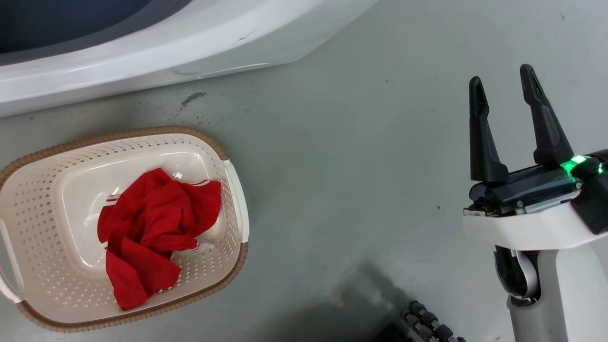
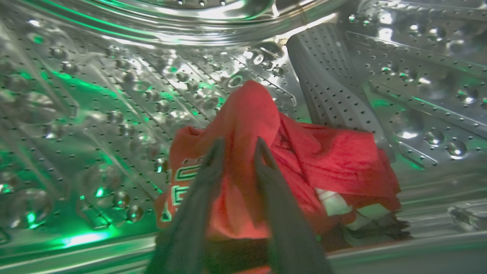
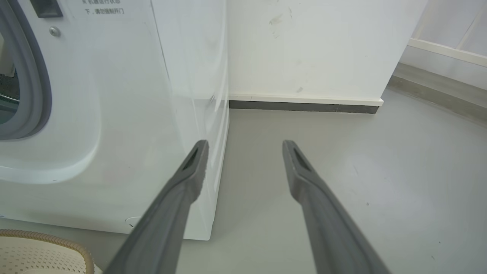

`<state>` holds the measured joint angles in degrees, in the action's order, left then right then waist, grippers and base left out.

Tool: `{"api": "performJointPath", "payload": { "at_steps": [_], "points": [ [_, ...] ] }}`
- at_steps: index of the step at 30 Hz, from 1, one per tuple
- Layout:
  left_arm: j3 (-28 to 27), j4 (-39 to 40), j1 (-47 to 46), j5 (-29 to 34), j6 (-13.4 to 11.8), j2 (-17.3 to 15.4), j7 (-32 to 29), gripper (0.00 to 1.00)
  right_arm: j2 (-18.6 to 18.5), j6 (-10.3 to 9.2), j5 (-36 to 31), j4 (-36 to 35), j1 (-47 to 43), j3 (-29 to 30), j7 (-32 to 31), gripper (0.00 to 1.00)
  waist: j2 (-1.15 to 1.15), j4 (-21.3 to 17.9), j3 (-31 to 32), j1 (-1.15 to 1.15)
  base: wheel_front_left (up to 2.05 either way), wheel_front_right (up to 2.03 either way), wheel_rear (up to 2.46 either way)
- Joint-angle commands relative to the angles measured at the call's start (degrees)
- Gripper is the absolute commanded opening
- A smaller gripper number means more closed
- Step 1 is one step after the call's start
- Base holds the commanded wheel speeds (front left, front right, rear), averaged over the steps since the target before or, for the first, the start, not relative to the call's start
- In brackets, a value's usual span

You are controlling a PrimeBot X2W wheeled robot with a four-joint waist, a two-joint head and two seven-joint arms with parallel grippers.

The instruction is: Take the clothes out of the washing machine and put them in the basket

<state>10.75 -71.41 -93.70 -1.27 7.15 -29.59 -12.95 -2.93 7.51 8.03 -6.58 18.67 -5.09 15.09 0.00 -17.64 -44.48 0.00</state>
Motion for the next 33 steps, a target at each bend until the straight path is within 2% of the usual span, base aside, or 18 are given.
{"api": "performJointPath", "payload": {
  "at_steps": [1,9,18,33],
  "points": [
    [-0.02,-0.95,0.68,-0.33,-0.05,-1.46,0.58,0.0,0.1,-0.04,-0.17,0.09,0.95,0.06,0.12,1.0,0.0,0.07,0.21,0.0,0.0,0.0,0.0],
    [1.17,-0.49,0.78,-0.96,0.07,-0.28,4.92,0.0,0.1,-0.04,-0.57,0.53,0.67,-0.29,0.11,1.0,0.0,0.33,1.94,0.0,0.0,0.0,0.0],
    [2.84,-0.47,4.23,-3.69,0.26,2.9,12.0,0.0,0.1,-0.04,-1.21,1.22,-0.83,-0.47,0.11,1.0,0.0,0.99,5.92,0.0,0.0,0.0,0.0],
    [6.64,1.29,20.07,-13.34,0.24,9.34,24.85,0.0,0.08,-0.04,-3.89,3.0,-5.43,-0.34,0.11,1.0,0.0,4.74,17.16,0.0,0.0,0.0,0.0]
  ]
}}
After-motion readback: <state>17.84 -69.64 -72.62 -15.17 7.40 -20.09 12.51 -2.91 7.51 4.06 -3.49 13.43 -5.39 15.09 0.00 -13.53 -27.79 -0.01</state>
